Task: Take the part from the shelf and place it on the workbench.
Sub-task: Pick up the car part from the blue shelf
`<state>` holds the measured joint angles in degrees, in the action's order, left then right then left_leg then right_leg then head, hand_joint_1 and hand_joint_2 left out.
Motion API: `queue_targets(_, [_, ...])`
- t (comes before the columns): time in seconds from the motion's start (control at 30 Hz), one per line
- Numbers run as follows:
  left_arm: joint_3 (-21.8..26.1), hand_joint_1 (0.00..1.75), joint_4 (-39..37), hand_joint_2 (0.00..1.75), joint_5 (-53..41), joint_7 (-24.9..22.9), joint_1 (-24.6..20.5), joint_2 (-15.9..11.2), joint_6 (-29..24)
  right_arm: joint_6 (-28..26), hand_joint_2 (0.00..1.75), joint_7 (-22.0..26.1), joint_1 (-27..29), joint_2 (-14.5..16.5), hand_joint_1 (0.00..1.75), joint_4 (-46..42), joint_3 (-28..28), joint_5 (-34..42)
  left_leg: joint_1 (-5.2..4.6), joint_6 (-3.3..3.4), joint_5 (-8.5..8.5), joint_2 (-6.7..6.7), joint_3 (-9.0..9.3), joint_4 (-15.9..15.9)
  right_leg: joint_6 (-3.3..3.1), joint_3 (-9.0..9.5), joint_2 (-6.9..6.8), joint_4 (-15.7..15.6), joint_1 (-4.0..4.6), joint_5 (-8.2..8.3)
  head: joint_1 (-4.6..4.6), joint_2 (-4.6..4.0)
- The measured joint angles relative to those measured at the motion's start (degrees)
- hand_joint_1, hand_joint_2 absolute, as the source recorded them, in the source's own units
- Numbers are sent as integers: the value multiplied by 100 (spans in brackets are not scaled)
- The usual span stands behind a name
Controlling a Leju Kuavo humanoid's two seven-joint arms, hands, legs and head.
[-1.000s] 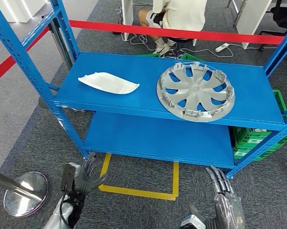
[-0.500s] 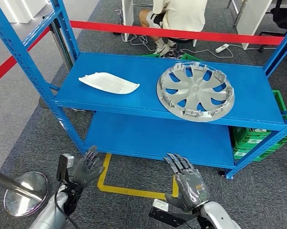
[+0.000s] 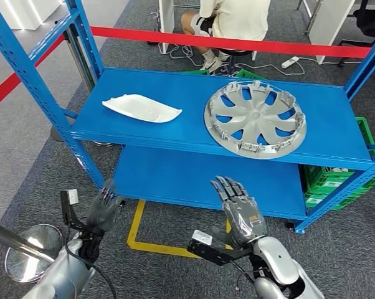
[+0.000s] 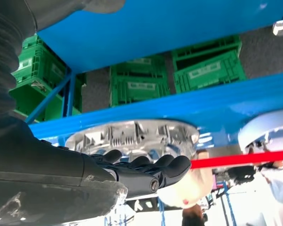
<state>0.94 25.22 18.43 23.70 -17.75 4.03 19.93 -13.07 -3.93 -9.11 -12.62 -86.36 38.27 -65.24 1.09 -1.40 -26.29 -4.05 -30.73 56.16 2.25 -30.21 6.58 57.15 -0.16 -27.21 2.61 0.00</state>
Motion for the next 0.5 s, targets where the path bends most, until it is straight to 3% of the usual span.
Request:
queue_targets(0.3, [756, 0, -235, 175, 584, -309, 4, -137, -474, -235, 175, -103, 49, 21, 0, -12, -80, -60, 0, 0, -1, 0, -9, 0, 0, -9, 1, 1, 0, 0, 0, 0])
queue_targets(0.5, [1006, 0, -321, 175, 657, -333, 98, -246, -605, -314, 175, -118, 147, 21, 0, -28, -98, -113, 0, 0, -1, -1, -13, 0, 0, -13, -1, 1, 0, 0, 0, 0])
